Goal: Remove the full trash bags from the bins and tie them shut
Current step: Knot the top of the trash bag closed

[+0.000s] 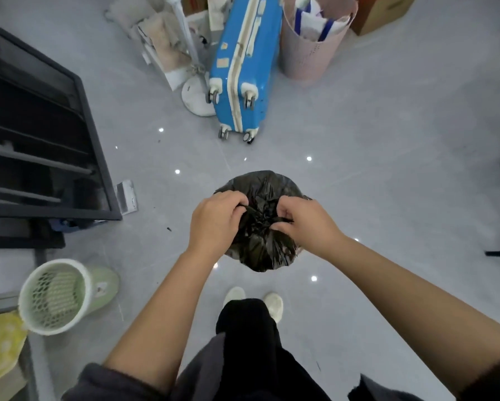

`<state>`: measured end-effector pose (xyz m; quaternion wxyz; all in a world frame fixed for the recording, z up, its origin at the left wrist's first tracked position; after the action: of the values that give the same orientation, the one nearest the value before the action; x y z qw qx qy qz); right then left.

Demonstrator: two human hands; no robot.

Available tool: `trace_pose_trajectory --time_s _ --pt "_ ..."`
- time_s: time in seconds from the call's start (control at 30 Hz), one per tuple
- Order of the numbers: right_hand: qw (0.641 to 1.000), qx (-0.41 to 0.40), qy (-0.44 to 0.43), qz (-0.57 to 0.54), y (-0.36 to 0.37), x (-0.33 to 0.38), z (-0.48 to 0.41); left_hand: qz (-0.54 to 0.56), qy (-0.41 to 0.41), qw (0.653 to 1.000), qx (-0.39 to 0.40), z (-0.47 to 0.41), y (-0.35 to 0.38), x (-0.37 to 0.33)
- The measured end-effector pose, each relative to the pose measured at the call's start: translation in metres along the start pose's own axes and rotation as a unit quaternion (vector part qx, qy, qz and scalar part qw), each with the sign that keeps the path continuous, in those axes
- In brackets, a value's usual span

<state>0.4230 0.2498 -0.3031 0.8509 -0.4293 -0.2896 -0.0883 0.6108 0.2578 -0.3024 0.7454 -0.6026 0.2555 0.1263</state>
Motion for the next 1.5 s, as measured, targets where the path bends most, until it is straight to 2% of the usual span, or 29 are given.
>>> trace_pose_trajectory --time_s 0.3,0.43,0.7,0.93,1.2,1.5 --pt "0.996 -0.054 0.043 0.050 -0.137 -0.106 -0.058 0.001 0.033 0.999 0.027 -0.174 0.015 -0.081" --pt "0.995 -0.071 0.057 0.030 -0.206 -0.150 -0.095 0.004 0.031 0.998 0.056 -0.261 0.018 -0.109" --pt "0.989 -0.125 0.074 0.027 -0.335 -0.239 -0.140 -0.011 0.078 0.995 0.066 -0.413 0.019 -0.189" --pt "0.982 -0.169 0.081 0.002 -0.435 -0.348 -0.170 -0.011 0.086 0.994 0.061 -0.540 0.056 -0.271" --pt "0.983 -0.162 0.071 -0.049 -0.558 -0.472 -0.192 -0.021 0.074 0.995 0.058 -0.672 0.096 -0.379" --pt "0.973 -0.207 0.084 -0.056 -0.700 -0.598 -0.234 -0.019 0.121 0.990 0.071 -0.843 0.130 -0.480"
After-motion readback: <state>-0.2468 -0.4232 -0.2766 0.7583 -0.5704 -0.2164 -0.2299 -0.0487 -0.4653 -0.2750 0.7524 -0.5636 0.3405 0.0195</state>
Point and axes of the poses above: each hand's wrist, its own z-axis away from the middle knuckle, its own y-axis out of the palm, x = y × z, the point moved 2 cm from there along -z, towards the middle knuckle, and after that the axes turned 12 degrees about x, right-handed, at the moved point
